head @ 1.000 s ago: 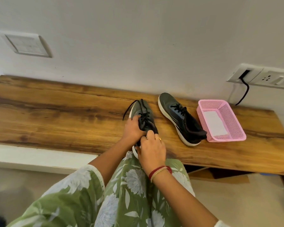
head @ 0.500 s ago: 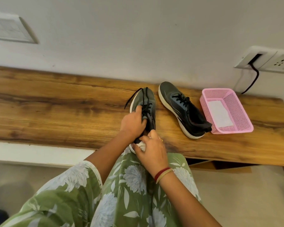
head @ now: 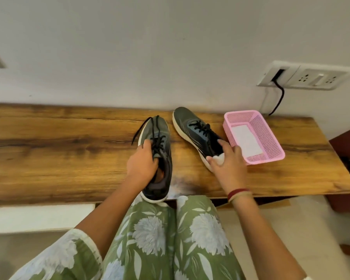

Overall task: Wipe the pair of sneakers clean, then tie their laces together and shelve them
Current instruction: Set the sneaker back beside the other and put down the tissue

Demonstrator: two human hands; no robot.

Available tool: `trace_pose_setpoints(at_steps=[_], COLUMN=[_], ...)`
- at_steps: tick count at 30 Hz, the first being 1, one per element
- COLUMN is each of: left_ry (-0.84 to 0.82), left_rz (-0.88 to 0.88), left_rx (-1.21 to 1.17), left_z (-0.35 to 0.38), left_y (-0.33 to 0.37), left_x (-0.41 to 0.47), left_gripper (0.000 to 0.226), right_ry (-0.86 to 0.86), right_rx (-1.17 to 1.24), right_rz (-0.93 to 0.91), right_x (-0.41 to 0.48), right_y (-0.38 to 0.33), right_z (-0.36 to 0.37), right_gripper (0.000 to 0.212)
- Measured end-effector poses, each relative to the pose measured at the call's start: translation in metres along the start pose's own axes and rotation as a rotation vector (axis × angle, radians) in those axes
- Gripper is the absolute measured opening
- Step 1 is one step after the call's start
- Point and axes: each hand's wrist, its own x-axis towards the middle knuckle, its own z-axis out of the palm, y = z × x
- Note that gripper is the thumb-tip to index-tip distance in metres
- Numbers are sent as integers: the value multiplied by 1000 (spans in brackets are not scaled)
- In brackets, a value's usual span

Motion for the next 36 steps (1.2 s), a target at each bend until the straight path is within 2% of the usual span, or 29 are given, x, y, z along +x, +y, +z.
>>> trace_pose_setpoints(at_steps=[3,6,13,18,21,23,25,26,29,30,32,34,36], left_ry=[32,65,118,95,20,-74,-124,-111,57,120,150,37,-98], left_rz=[-2,-47,-103,-56,-22,-20,-30,-24,44,96,241,347,379], left_rx=[-15,-46,-61,-13,-38,-89,-96,-93,-169,-215,-299,-374,-437], left_z=[1,1,-2,-8,-14,-20,-28,-32,-42,-43,-41,-32,-18], left_y=[2,3,7,2,0,-4,-7,-5,17,28,54,80,101], left_x=[2,4,10,21,29,33,33,30,3,-8,-33,-51,-61], left_gripper=[44,42,35,35,41,50,57,58,50,45,34,28,32], right_ry=[-94,-104,-94,-100,-170,-229,-257,-257,-184,-156,-103,-88,-113], right_rx=[-342,-433,-292,-296,-232,-94,154,344,1009,1144,1252,1324,1398], right_rz=[16,-44,-94,-160,-149,-103,13,105,402,466,526,519,505], right_x=[26,29,-6,-29,-31,-30,-26,-23,-19,-18,-19,-21,-24], right_y=[22,19,-10,-34,-45,-48,-47,-44,-30,-24,-8,5,15], right_z=[-5,0,23,39,39,31,21,16,-4,-10,-23,-33,-40], right_gripper=[60,42,21,17,23,43,58,54,19,22,30,28,26])
